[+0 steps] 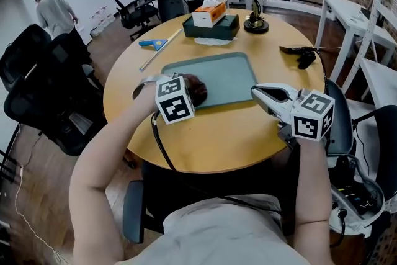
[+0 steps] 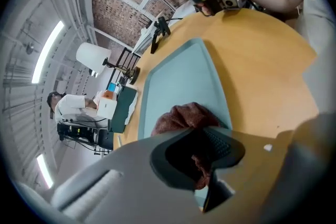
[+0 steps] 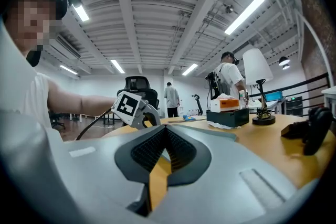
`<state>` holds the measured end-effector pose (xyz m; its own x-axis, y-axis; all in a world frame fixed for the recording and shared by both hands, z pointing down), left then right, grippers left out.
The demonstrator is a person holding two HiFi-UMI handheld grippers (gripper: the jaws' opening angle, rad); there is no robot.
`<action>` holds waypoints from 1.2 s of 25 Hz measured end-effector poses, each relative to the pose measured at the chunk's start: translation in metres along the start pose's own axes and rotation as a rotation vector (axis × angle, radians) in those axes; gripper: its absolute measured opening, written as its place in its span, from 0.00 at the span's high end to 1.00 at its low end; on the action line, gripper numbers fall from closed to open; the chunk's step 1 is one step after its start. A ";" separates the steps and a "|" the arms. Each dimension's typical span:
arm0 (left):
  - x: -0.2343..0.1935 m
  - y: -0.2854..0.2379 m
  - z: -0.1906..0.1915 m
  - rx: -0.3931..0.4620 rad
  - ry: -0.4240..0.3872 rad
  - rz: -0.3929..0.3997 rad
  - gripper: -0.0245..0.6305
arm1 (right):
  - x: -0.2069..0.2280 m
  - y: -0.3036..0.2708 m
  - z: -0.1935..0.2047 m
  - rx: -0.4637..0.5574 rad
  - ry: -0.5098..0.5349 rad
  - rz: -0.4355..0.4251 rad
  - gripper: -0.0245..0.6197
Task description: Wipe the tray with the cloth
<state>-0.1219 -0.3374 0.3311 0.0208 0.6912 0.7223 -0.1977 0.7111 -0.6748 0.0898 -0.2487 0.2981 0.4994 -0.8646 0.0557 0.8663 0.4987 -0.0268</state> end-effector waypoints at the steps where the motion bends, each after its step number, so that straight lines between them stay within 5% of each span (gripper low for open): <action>1: 0.002 0.003 0.002 0.001 -0.003 0.009 0.40 | 0.000 0.000 0.000 0.001 -0.001 0.001 0.96; 6: 0.001 0.008 0.025 -0.076 0.002 -0.010 0.40 | -0.003 -0.004 -0.001 0.004 0.002 -0.007 0.96; 20: -0.067 -0.081 0.063 -0.272 -0.081 -0.369 0.40 | 0.001 -0.004 0.007 -0.001 0.012 -0.029 0.96; 23: -0.048 -0.105 0.047 -0.282 -0.087 -0.365 0.40 | -0.005 0.019 0.013 -0.033 -0.019 0.006 0.96; 27: -0.059 -0.086 0.067 -0.403 -0.100 -0.410 0.40 | -0.015 0.008 -0.001 -0.005 -0.003 -0.011 0.96; 30: -0.059 -0.072 0.077 -0.392 -0.028 -0.381 0.40 | -0.021 0.006 -0.003 -0.010 0.012 -0.019 0.96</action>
<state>-0.1845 -0.4395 0.3485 -0.0076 0.3752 0.9269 0.1990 0.9090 -0.3663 0.0843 -0.2278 0.2936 0.4828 -0.8746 0.0445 0.8757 0.4815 -0.0363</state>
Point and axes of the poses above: the fingertips, and each gripper's own axes: y backward along the fingers, x to its right, z out of its underside, the point moved 6 cm from there along y, backward along the fingers, and after that the axes turned 2 degrees about -z, right-handed, at the moved point
